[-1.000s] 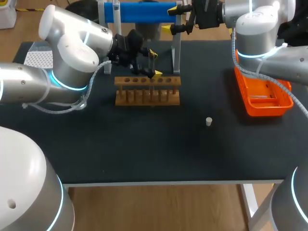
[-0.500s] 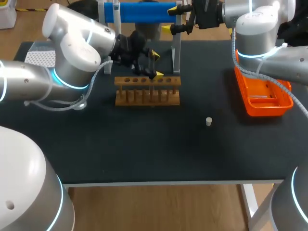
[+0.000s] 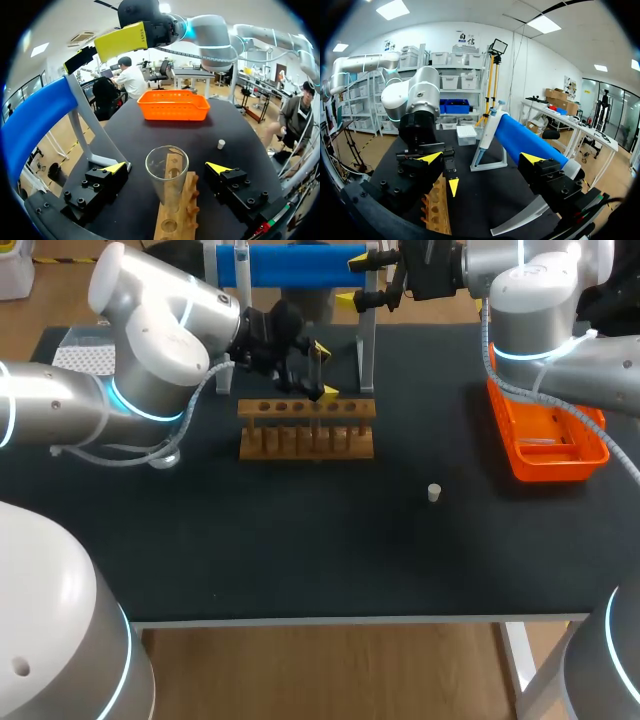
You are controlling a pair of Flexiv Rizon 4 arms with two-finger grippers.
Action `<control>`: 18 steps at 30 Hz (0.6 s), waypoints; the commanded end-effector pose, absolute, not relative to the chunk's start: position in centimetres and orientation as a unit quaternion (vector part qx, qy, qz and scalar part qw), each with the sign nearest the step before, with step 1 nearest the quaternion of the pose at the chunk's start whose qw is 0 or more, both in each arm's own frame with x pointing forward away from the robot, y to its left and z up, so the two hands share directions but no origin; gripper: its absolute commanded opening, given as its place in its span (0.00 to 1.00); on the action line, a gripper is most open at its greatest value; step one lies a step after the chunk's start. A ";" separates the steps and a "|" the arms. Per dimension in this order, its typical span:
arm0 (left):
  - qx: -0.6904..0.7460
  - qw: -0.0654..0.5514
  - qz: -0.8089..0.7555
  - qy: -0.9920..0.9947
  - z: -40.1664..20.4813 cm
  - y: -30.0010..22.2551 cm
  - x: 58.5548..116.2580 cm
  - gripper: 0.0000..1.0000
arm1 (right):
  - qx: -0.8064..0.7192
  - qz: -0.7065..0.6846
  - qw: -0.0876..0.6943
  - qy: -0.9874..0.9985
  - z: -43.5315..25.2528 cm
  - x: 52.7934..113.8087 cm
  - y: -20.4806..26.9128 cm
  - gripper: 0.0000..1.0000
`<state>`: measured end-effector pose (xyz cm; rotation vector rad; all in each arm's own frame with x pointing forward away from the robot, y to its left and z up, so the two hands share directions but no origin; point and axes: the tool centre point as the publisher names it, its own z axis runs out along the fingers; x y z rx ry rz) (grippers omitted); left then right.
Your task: Invert the test tube, pick up the pipette, mount the tip to pipette, aspirate from beaker and dispense into the tube, eject the tip, return the pipette, and cap with the stopper.
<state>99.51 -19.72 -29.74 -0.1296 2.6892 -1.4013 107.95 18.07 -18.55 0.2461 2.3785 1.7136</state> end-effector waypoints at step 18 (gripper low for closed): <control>-0.045 0.051 -0.458 0.886 -29.7 -19.5 99.6 1.00 | 0.084 0.580 0.101 0.804 -18.5 107.8 18.0 1.00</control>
